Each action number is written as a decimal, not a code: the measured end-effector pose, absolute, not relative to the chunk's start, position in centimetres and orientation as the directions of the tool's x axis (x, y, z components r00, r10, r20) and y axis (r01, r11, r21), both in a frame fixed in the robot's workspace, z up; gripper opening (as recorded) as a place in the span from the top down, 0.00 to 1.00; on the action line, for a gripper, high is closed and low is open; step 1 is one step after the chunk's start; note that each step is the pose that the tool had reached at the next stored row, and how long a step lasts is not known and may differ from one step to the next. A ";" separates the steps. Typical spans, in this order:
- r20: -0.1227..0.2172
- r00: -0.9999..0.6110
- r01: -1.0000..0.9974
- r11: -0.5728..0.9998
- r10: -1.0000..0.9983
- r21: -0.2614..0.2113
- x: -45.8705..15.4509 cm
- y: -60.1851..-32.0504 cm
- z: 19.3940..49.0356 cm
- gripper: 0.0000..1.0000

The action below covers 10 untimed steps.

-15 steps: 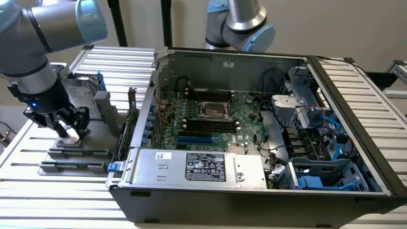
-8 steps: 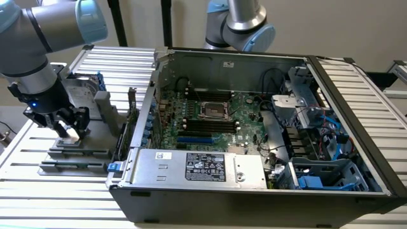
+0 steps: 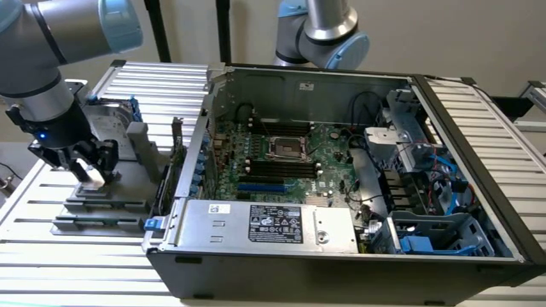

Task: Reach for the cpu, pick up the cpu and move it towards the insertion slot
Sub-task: 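Pick up the cpu and move it towards the insertion slot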

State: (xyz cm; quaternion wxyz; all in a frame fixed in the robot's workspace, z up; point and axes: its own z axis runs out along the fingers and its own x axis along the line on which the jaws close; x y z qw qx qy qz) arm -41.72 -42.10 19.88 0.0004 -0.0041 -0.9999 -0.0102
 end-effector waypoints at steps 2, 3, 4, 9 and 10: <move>0.001 -1.000 0.009 1.000 0.009 0.022 -41.7 -42.1 20.8 0.46; 0.001 -1.000 0.009 1.000 0.009 0.022 -41.7 -42.2 21.2 0.46; 0.001 -1.000 0.009 1.000 0.009 0.022 -41.7 -42.2 21.7 0.46; 0.001 -1.000 0.011 1.000 0.011 0.023 -41.7 -42.4 24.0 0.46; 0.001 -1.000 0.011 1.000 0.011 0.023 -41.7 -42.4 24.4 0.46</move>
